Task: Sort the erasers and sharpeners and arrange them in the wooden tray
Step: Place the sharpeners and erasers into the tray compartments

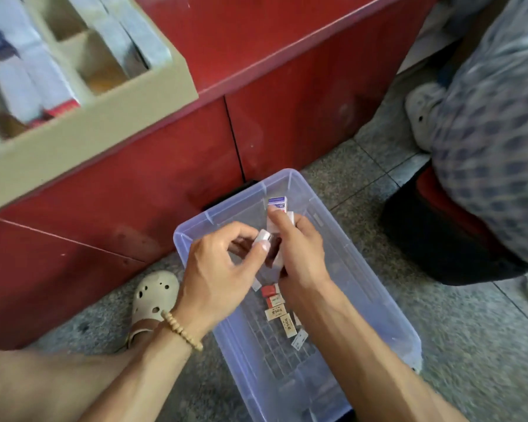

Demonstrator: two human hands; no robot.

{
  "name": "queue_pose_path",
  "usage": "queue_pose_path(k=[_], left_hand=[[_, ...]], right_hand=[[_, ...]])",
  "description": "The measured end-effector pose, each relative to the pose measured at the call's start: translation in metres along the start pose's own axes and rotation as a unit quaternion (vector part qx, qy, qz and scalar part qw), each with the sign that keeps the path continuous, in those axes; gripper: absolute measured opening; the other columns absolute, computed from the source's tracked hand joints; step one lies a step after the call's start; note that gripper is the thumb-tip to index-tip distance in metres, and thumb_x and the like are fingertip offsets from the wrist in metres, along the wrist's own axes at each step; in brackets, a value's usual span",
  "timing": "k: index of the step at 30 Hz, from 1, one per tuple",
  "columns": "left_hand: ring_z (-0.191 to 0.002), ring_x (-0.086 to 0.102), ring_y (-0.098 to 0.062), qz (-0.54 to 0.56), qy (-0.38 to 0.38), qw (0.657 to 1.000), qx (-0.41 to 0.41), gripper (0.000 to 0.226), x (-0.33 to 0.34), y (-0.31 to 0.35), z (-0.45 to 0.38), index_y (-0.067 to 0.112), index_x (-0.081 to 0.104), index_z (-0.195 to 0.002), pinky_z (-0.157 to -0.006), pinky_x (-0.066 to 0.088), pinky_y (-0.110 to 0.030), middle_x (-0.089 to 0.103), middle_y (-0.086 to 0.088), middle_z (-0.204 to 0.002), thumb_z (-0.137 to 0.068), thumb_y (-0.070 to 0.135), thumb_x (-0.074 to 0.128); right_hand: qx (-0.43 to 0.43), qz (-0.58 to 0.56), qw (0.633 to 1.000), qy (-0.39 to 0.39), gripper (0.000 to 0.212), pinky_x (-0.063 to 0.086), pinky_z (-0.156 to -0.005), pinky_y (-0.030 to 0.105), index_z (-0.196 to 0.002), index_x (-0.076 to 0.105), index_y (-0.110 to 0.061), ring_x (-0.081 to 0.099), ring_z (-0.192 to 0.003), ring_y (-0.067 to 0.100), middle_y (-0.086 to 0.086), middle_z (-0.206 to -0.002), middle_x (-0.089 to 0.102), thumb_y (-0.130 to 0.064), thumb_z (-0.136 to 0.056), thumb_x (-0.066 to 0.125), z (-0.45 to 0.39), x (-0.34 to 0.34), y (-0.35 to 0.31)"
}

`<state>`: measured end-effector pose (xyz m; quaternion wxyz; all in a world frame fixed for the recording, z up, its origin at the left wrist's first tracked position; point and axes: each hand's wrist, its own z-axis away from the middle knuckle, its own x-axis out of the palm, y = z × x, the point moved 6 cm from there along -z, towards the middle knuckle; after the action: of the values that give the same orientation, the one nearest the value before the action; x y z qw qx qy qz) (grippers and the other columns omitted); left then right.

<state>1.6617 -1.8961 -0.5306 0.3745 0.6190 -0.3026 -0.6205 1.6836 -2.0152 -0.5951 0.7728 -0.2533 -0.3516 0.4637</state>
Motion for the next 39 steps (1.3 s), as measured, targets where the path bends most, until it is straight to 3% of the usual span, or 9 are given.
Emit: queue_pose_path(k=[3, 7, 14, 18, 21, 28, 31, 36, 39], left_hand=[[-0.071, 0.070, -0.011, 0.093, 0.008, 0.993, -0.073, 0.008, -0.018, 0.014, -0.005, 0.022, 0.072, -0.080, -0.063, 0.057, -0.027, 0.072, 0.008, -0.073, -0.088, 0.020, 0.070], [-0.067, 0.070, -0.015, 0.147, 0.004, 0.984, -0.099, 0.010, -0.037, 0.038, -0.009, 0.017, 0.073, -0.081, -0.055, 0.054, -0.025, 0.073, -0.003, -0.073, -0.089, 0.014, 0.068], [-0.062, 0.066, -0.017, 0.230, -0.005, 0.966, -0.115, 0.013, -0.075, 0.069, -0.018, 0.010, 0.073, -0.080, -0.051, 0.050, -0.025, 0.072, -0.012, -0.074, -0.090, 0.010, 0.065], [-0.060, 0.065, -0.017, 0.245, -0.064, 0.961, -0.114, 0.014, -0.093, 0.074, -0.015, 0.011, 0.073, -0.082, -0.050, 0.048, -0.023, 0.071, -0.014, -0.075, -0.092, 0.013, 0.064], [-0.057, 0.064, -0.012, 0.285, -0.090, 0.947, -0.116, 0.013, -0.107, 0.076, -0.012, 0.008, 0.071, -0.086, -0.046, 0.046, -0.019, 0.069, -0.010, -0.073, -0.092, 0.015, 0.062], [-0.068, 0.065, -0.012, 0.260, -0.118, 0.954, -0.085, 0.030, -0.139, 0.087, -0.015, 0.015, 0.074, -0.083, -0.052, 0.048, -0.021, 0.069, -0.005, -0.076, -0.075, 0.044, 0.070], [-0.072, 0.066, -0.014, 0.166, -0.083, 0.981, -0.055, 0.025, -0.155, 0.094, -0.021, 0.013, 0.075, -0.081, -0.054, 0.050, -0.026, 0.070, -0.010, -0.078, -0.081, 0.038, 0.075], [-0.079, 0.070, -0.012, 0.156, -0.018, 0.987, -0.040, 0.009, -0.191, 0.096, -0.033, 0.013, 0.075, -0.086, -0.058, 0.053, -0.024, 0.074, -0.005, -0.083, -0.088, 0.021, 0.071], [-0.067, 0.070, -0.016, 0.159, 0.040, 0.985, -0.047, 0.004, -0.221, 0.091, -0.042, 0.021, 0.072, -0.090, -0.047, 0.047, -0.020, 0.072, -0.006, -0.083, -0.090, 0.019, 0.069]], right_hand=[[0.036, -0.022, 0.998, -0.048, 0.019, 0.035, -0.043, 0.024, -0.084, 0.054, -0.016, 0.047, -0.051, 0.014, 0.001, -0.062, 0.049, -0.028, -0.095, 0.065, 0.017, 0.010, -0.022], [0.047, -0.005, 0.992, -0.113, 0.018, 0.030, -0.038, 0.021, -0.086, 0.053, -0.017, 0.044, -0.048, 0.010, 0.002, -0.066, 0.048, -0.029, -0.097, 0.059, 0.037, 0.019, -0.051], [-0.034, 0.110, 0.954, -0.277, 0.035, 0.026, -0.043, 0.020, -0.100, 0.056, -0.013, 0.047, -0.055, 0.007, 0.002, -0.071, 0.058, -0.034, -0.079, 0.075, 0.075, 0.040, -0.093], [-0.076, 0.201, 0.933, -0.288, 0.045, 0.028, -0.048, 0.026, -0.103, 0.062, -0.002, 0.043, -0.060, 0.014, 0.010, -0.079, 0.054, -0.034, -0.075, 0.078, 0.088, 0.057, -0.103], [-0.089, 0.252, 0.910, -0.317, 0.048, 0.029, -0.048, 0.025, -0.112, 0.067, -0.006, 0.043, -0.059, 0.012, 0.004, -0.079, 0.059, -0.038, -0.079, 0.080, 0.097, 0.073, -0.111], [-0.140, 0.357, 0.856, -0.347, 0.046, 0.032, -0.045, 0.027, -0.102, 0.067, -0.007, 0.043, -0.061, 0.019, 0.006, -0.073, 0.058, -0.043, -0.075, 0.077, 0.110, 0.111, -0.128], [-0.165, 0.391, 0.836, -0.348, 0.040, 0.032, -0.046, 0.027, -0.086, 0.064, -0.009, 0.043, -0.058, 0.020, 0.006, -0.066, 0.056, -0.042, -0.069, 0.080, 0.115, 0.128, -0.136], [-0.112, 0.287, 0.892, -0.330, 0.028, 0.024, -0.048, 0.027, -0.099, 0.068, -0.005, 0.034, -0.055, 0.012, 0.011, -0.077, 0.045, -0.028, -0.084, 0.076, 0.108, 0.154, -0.138], [-0.088, 0.228, 0.931, -0.270, 0.017, 0.025, -0.046, 0.028, -0.098, 0.063, -0.006, 0.039, -0.056, 0.013, 0.011, -0.085, 0.043, -0.021, -0.093, 0.066, 0.095, 0.159, -0.140]])
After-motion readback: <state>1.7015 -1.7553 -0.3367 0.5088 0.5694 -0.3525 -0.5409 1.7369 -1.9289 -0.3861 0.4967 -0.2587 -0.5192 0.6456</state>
